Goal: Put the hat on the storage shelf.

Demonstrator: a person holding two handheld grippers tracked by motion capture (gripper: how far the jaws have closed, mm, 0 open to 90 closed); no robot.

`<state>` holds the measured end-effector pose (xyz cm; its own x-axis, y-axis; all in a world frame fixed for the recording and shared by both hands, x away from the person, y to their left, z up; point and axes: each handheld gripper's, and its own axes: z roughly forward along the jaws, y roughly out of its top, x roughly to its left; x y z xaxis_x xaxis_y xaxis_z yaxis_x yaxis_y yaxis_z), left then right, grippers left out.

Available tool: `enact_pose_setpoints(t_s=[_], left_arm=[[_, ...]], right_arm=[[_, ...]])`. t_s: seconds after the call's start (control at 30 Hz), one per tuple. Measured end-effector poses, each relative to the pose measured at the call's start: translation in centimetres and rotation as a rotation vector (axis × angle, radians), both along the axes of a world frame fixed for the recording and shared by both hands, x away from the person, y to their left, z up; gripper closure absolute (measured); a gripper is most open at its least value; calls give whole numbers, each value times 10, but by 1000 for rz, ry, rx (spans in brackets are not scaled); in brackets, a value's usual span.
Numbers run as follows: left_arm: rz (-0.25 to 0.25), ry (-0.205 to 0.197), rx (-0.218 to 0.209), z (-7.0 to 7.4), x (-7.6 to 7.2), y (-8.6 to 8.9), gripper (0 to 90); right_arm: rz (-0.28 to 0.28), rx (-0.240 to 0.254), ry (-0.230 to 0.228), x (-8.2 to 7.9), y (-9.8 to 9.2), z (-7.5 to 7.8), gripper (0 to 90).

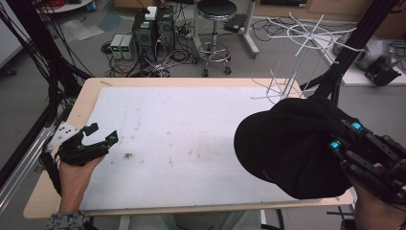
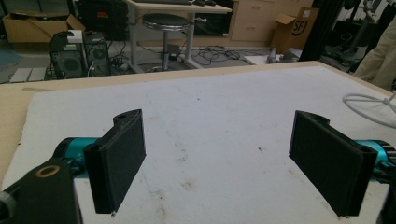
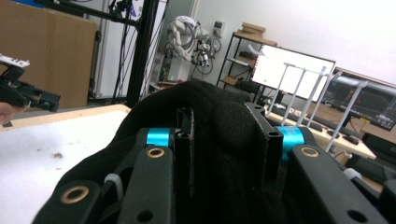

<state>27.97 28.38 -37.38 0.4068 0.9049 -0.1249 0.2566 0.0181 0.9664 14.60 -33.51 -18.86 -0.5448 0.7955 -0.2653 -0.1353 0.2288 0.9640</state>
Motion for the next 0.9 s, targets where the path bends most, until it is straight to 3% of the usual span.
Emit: enact_pose_setpoints(t_s=[0.6, 0.9], left_arm=[[-6, 11, 8, -2, 1, -1, 186], [-4, 15, 7, -3, 2, -2, 186]], right_arm=[[8, -7, -63, -6, -12, 44, 673], [15, -5, -121, -11, -16, 72, 673]])
